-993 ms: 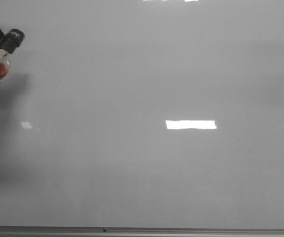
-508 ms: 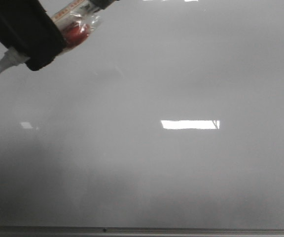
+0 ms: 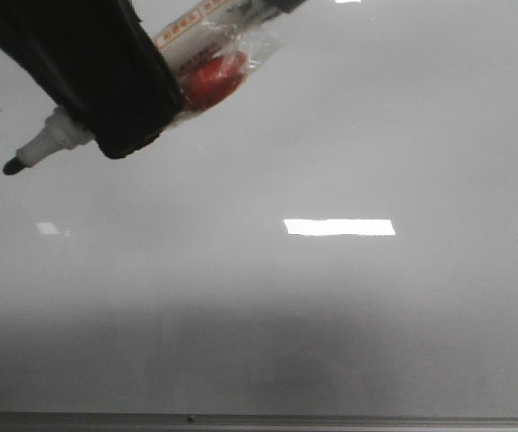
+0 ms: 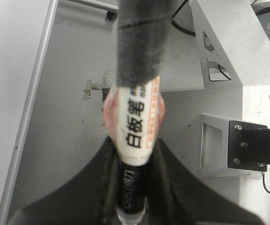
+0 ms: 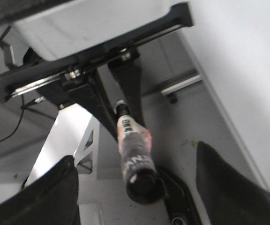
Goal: Write number 9 on whiteboard
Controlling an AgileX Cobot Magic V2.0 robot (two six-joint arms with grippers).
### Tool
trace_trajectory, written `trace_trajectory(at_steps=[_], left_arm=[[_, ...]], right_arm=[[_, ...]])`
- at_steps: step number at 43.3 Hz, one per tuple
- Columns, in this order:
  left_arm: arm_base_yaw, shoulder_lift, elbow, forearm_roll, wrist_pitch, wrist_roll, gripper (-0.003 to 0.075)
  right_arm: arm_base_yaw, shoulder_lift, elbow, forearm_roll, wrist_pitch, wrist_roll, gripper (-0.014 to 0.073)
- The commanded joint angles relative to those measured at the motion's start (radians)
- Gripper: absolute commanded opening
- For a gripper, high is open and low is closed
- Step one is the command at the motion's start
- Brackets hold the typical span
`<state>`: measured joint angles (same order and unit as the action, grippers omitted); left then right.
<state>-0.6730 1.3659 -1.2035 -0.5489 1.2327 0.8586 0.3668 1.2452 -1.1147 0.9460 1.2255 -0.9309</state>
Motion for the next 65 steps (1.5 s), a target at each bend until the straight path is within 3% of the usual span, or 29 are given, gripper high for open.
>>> trace_trajectory(at_steps=[1,7,11,21,27,32,39,41,44,51,55,61,65], left_arm=[[-0.007,-0.032,-0.033,-0.054,0.026,-0.001,-0.0019],[-0.007,-0.032,-0.033,-0.054,0.026,-0.001,-0.0019],[-0.007,-0.032,-0.033,-0.054,0.026,-0.001,-0.0019],[-0.007,-0.032,-0.033,-0.054,0.017,0.0,-0.0018],[-0.007,-0.032,-0.033,-0.054,0.012,0.0,0.0004],[-0.007,-0.032,-0.033,-0.054,0.012,0.0,0.0152],[-0.007,-0.032,-0.033,-0.054,0.01,0.0,0.0498],[-0.007,-0.032,-0.033,-0.054,0.006,0.0,0.0565],[-0.007,-0.032,-0.033,-0.054,0.001,0.0,0.0603],[-0.007,-0.032,-0.033,-0.054,-0.001,0.0,0.0575],[-0.007,-0.032,-0.033,-0.054,-0.001,0.0,0.052],[-0.007,-0.032,-0.033,-0.054,0.001,0.0,0.0377],[-0.007,-0.032,-0.033,-0.054,0.001,0.0,0.0253]], right_arm=[[0.053,0.018,-0.036,0.074,-0.005,-0.021,0.0548],[0.108,0.067,-0.037,0.074,-0.041,-0.021,0.0545],[0.119,0.09,-0.037,0.079,-0.039,-0.021,0.0486],[0.122,0.117,-0.037,0.085,-0.018,-0.021,0.0109],[0.122,0.122,-0.037,0.085,-0.016,-0.021,-0.0044],[0.122,0.122,-0.037,0.085,-0.015,-0.021,-0.0067],[0.111,0.1,-0.035,0.038,0.0,-0.012,-0.0068],[0.089,0.081,-0.025,0.024,0.001,0.008,-0.0068],[0.038,0.041,0.002,-0.011,0.0,0.044,-0.0066],[-0.116,-0.083,0.12,-0.085,-0.058,0.09,-0.0064],[-0.211,-0.141,0.19,-0.08,-0.173,0.09,-0.0064],[-0.262,-0.173,0.261,-0.029,-0.343,0.09,-0.0069],[-0.262,-0.156,0.266,0.007,-0.358,0.09,-0.0069]])
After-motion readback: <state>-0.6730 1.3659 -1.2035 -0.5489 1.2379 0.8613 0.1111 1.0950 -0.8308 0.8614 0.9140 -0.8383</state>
